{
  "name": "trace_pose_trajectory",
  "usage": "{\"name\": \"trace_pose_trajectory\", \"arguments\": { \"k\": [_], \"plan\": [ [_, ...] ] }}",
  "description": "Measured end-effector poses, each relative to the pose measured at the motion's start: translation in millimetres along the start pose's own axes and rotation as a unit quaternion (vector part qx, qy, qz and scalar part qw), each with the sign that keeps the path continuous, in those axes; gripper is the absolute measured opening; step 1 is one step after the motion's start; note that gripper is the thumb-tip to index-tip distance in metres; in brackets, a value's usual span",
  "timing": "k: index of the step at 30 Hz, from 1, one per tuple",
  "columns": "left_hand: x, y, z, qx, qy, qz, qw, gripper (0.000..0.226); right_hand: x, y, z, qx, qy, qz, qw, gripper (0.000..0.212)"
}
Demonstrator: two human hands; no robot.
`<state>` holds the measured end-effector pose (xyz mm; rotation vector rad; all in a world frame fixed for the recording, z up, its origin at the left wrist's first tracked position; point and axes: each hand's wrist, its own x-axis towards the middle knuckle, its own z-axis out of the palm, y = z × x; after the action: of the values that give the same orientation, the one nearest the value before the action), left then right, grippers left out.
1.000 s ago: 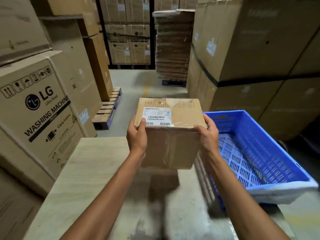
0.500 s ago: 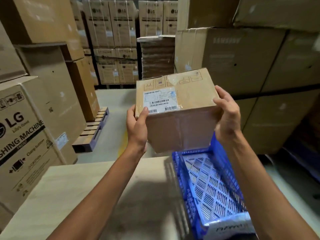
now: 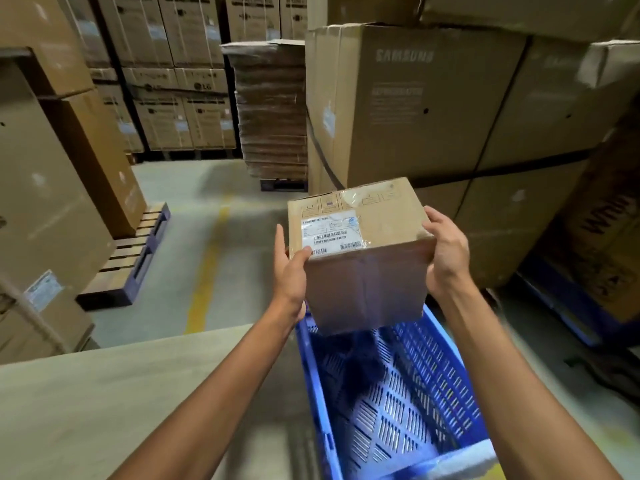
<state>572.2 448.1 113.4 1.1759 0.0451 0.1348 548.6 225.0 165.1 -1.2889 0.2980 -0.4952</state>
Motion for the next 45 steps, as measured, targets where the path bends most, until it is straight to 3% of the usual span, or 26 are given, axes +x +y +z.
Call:
{"name": "trace_pose_trajectory", "arguments": {
  "k": [2,5,9,13,18,21,23,25,28,32,33,35,37,45],
  "plan": [
    [3,-20,4,0.009,0.013,-0.015,1.0,0.075,13,14,-5,-0.022,-0.017,0.031,0.999,0.045],
    [9,-44,10,0.024,0.039,-0.022,0.999,0.072,34,36,-8,-0.088,-0.043,0.083,0.992,0.016],
    [20,-67,12,0.059,0.059,-0.025,0.996,0.054,64,55,-15,-0.129,-0.062,0.196,0.97,0.025],
    [28,-87,11,0.091,0.083,-0.027,0.992,0.051,87,72,-24,-0.152,-0.09,0.293,0.94,0.023],
    [34,-99,13,0.105,0.093,-0.037,0.989,0.04,100,94,-23,-0.174,-0.142,0.286,0.931,0.024],
    [45,-101,4,0.178,0.075,-0.045,0.98,0.043,103,109,-19,-0.266,-0.178,0.193,0.928,0.023],
    [50,-97,0,0.347,0.055,0.01,0.936,0.052,103,118,-17,-0.416,-0.176,0.095,0.887,0.036],
    [49,-93,3,0.531,0.025,0.094,0.842,0.057,95,123,-15,-0.531,-0.17,-0.024,0.83,0.052],
    [40,-95,18,0.654,-0.028,0.143,0.742,0.054,77,125,-11,-0.573,-0.222,-0.184,0.767,0.065],
    [30,-109,19,0.791,-0.087,0.098,0.598,0.068,68,135,-17,-0.682,-0.32,-0.221,0.619,0.079],
    [30,-108,19,0.807,-0.094,0.088,0.576,0.074,68,134,-18,-0.692,-0.329,-0.224,0.602,0.081],
    [30,-102,22,0.818,-0.114,0.071,0.559,0.079,69,127,-17,-0.688,-0.342,-0.218,0.602,0.083],
    [29,-95,25,0.813,-0.125,0.072,0.564,0.08,66,118,-19,-0.671,-0.346,-0.207,0.622,0.083],
    [-8,-79,43,0.686,-0.134,0.236,0.675,0.073,18,83,-55,-0.573,-0.305,-0.187,0.737,0.08]
  ]
}}
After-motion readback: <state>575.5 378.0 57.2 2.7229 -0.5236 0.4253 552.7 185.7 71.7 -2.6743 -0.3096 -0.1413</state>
